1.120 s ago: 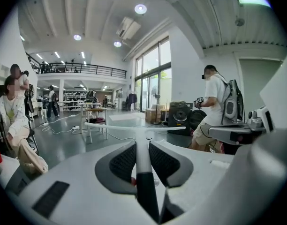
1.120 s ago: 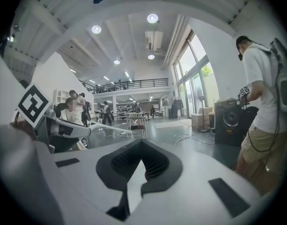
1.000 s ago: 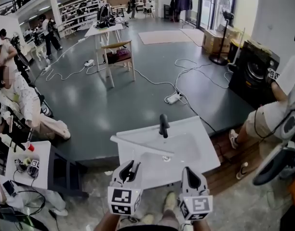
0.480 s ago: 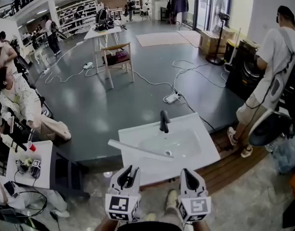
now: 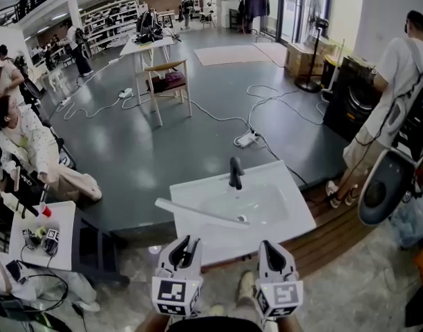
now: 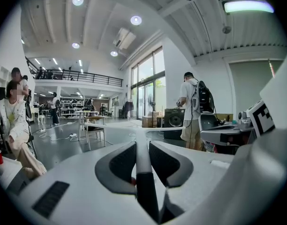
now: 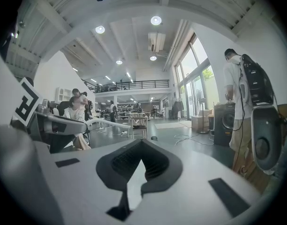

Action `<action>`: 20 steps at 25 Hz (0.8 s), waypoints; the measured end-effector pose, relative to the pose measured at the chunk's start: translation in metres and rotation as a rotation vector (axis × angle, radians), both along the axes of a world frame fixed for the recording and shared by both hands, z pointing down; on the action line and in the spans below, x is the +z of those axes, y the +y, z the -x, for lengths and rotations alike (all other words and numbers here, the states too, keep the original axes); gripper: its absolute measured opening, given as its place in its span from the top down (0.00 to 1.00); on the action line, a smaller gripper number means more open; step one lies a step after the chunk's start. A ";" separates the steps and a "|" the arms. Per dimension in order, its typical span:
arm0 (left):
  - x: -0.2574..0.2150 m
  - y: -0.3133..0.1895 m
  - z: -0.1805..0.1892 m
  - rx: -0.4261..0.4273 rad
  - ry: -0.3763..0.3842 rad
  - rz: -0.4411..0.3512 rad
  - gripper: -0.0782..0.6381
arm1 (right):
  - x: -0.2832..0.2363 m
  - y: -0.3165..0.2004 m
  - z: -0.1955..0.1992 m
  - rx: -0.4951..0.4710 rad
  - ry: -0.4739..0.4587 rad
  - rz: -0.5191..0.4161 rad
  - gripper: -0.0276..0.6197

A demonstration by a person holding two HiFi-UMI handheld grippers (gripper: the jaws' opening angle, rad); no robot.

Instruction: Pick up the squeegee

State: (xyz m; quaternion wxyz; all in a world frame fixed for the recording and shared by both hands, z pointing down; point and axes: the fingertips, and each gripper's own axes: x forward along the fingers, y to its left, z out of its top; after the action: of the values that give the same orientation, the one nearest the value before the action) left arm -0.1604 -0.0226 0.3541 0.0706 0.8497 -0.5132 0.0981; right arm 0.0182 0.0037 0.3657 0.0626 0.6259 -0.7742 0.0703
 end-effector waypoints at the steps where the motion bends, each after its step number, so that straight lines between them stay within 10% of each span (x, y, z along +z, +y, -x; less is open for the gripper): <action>1: 0.000 -0.001 0.001 -0.001 -0.001 0.001 0.77 | 0.000 -0.001 0.001 -0.003 0.004 0.002 0.96; 20: 0.003 -0.013 0.009 0.000 0.000 0.015 0.77 | 0.004 -0.015 0.018 -0.012 0.015 0.025 0.96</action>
State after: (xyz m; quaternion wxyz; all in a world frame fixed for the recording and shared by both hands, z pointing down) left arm -0.1694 -0.0361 0.3575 0.0771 0.8492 -0.5124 0.1018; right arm 0.0006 -0.0111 0.3695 0.0765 0.6210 -0.7765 0.0747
